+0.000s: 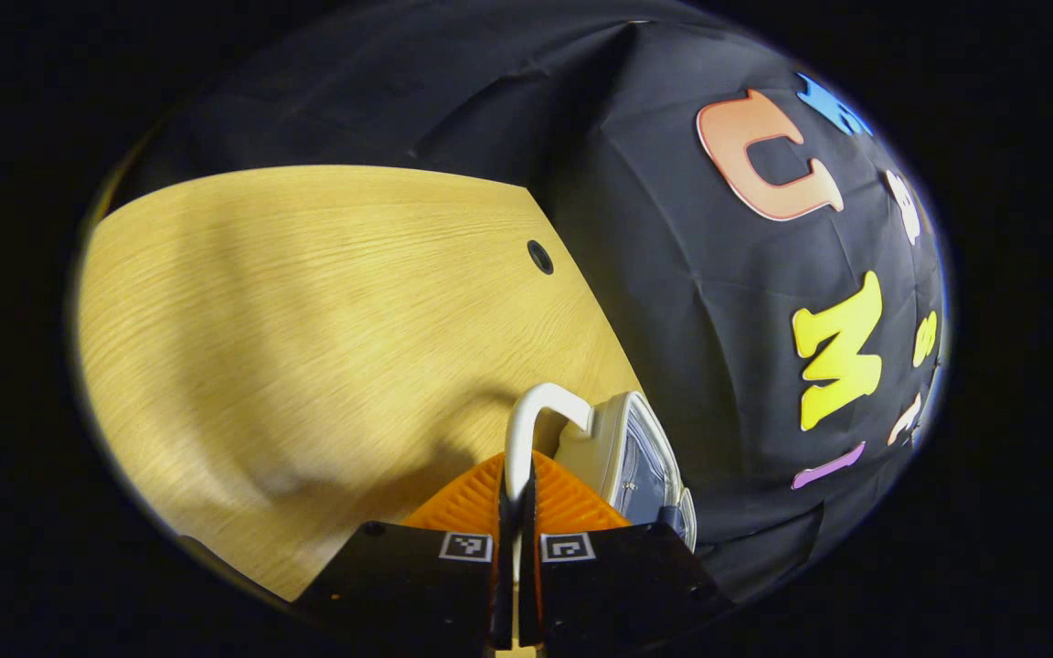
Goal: First open the suitcase, pack the skin care products into it, and then close the suitcase.
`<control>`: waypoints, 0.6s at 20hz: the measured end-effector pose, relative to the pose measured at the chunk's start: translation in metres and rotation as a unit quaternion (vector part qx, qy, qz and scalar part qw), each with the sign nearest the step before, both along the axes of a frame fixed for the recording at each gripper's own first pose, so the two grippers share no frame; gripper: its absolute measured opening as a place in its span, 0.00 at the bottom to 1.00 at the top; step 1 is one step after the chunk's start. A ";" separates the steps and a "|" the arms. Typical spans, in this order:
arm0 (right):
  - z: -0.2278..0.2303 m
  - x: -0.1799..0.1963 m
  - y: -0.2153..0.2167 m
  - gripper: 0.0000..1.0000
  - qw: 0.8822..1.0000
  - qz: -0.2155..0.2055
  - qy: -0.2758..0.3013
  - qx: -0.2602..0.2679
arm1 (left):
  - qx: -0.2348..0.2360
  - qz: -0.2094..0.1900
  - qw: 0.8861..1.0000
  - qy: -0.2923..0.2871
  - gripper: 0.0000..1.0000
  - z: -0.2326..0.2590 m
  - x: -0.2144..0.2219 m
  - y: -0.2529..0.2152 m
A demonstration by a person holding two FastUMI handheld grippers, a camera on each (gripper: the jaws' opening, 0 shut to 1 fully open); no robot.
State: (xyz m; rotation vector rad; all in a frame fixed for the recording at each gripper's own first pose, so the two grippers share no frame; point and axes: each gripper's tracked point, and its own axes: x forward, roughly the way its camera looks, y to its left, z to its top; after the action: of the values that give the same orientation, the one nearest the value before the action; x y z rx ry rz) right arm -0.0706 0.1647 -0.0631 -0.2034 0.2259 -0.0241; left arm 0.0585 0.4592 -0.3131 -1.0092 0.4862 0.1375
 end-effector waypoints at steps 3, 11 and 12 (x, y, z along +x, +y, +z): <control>0.006 0.001 -0.010 0.80 1.000 0.009 -0.016 0.001 | 0.038 0.006 0.999 -0.006 0.04 0.033 -0.001 -0.003; 0.021 0.022 -0.032 0.80 0.997 0.042 -0.052 0.035 | 0.137 -0.028 0.985 -0.102 0.04 0.181 0.003 -0.071; 0.022 0.024 -0.039 0.78 0.996 0.046 -0.059 0.041 | 0.149 -0.036 0.981 -0.116 0.03 0.197 0.003 -0.090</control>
State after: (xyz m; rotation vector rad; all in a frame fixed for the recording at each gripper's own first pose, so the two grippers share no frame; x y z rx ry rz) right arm -0.0465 0.1261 -0.0414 -0.1297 0.0999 0.0646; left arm 0.0612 0.3695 -0.1158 -0.7012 0.2780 0.0265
